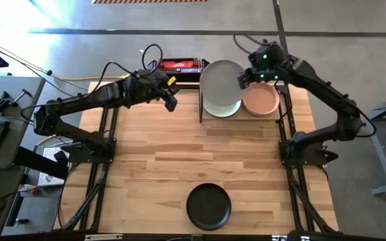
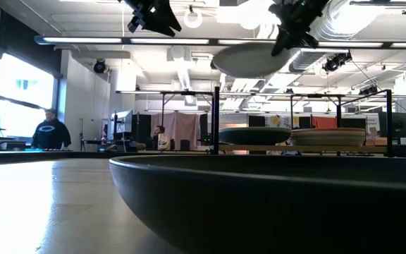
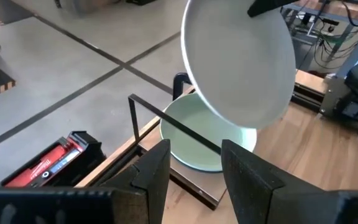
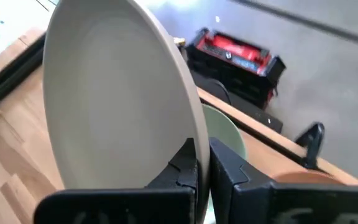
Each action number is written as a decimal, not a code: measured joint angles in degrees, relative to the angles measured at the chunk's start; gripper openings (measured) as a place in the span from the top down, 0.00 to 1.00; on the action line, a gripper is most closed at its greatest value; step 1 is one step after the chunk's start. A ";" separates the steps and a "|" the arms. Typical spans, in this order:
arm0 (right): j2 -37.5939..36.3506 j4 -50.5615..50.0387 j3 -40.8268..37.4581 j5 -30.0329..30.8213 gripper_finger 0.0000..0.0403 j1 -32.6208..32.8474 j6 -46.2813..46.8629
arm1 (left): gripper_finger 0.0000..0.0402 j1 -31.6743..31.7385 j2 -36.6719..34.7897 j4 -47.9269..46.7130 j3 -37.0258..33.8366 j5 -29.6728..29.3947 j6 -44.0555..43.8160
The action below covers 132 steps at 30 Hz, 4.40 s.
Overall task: Place and stack plates onto a shelf
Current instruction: Stack the white plate on top of the light green plate on the shelf, then stack the black plate on top of the light blue plate on the shelf
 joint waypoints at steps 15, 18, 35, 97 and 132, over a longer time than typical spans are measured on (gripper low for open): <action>1.49 6.47 -14.39 -21.71 1.00 -15.80 -0.87 | 0.67 0.00 0.00 0.02 0.00 -5.89 -0.07; 1.48 11.08 -18.55 -24.43 1.00 -17.17 1.71 | 0.67 0.00 0.00 0.02 0.00 -6.03 -0.09; 1.43 17.94 -27.84 -19.24 1.00 -15.75 11.88 | 0.67 0.00 0.02 0.00 -0.07 -7.32 -2.12; 5.41 18.01 -26.18 -9.62 0.69 -6.01 18.30 | 0.67 0.70 0.04 -0.82 -0.07 -7.25 3.34; 5.26 -6.80 -18.85 -20.51 0.69 22.38 23.56 | 0.67 -4.20 0.09 -20.92 -4.30 -4.45 -6.90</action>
